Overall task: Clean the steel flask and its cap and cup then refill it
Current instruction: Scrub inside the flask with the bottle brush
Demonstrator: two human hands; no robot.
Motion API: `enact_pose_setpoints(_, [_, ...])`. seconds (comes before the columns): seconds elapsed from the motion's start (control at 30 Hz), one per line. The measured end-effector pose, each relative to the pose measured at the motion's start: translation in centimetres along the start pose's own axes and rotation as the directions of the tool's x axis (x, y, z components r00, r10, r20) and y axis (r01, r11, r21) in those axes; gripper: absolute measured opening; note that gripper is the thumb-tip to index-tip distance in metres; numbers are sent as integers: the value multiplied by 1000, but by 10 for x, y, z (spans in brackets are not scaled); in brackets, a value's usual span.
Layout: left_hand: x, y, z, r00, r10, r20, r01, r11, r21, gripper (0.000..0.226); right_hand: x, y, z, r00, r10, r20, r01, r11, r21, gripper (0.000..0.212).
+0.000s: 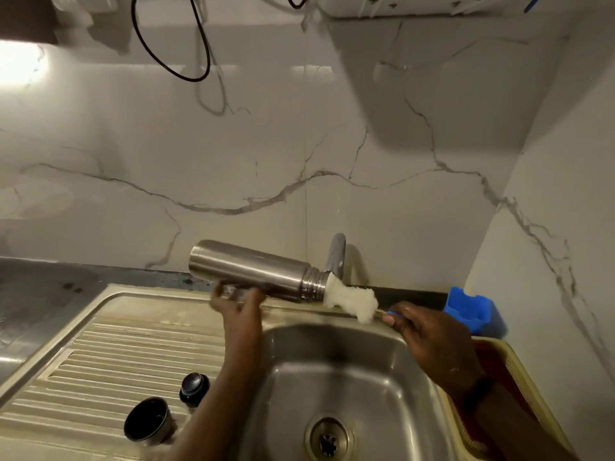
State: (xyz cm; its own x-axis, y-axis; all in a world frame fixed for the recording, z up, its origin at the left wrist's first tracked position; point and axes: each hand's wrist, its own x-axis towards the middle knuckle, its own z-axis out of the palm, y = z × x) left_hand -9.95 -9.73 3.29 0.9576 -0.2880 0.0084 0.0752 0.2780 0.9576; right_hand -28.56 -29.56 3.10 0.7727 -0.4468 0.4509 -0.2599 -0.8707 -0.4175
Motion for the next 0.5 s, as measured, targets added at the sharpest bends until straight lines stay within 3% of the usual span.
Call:
enact_pose_setpoints(0.03, [4,5,2,987,-146,67,157,962,-223,43,-3,-4,6,1000,2,14,-2,999,35,27])
enact_pose_setpoints(0.07, [11,8,4,966,-235,104,257,891,-374,42,-7,-10,11,999,-3,39,0,998,66,19])
enact_pose_setpoints(0.13, [22,14,8,947,-308,88,307,796,-522,66,-14,-19,21,993,-9,116,-7,990,137,13])
enact_pose_setpoints(0.23, [26,14,11,957,-286,-48,211,802,-559,90,-19,-22,28,983,-12,184,-24,981,191,12])
enact_pose_setpoints(0.33, [28,3,9,963,-255,-89,159,803,-575,85,-18,-16,45,995,-96,-4,96,994,53,14])
enact_pose_setpoints(0.4, [28,-1,14,975,-201,-99,100,785,-611,88,-18,-30,52,998,-18,-67,29,986,163,18])
enact_pose_setpoints(0.43, [29,0,16,983,-165,-85,80,789,-609,92,-19,-37,54,998,35,-46,-23,969,247,21])
enact_pose_setpoints(0.5, [31,7,16,996,-91,-8,72,841,-537,91,-20,-48,52,981,109,159,-168,889,425,19])
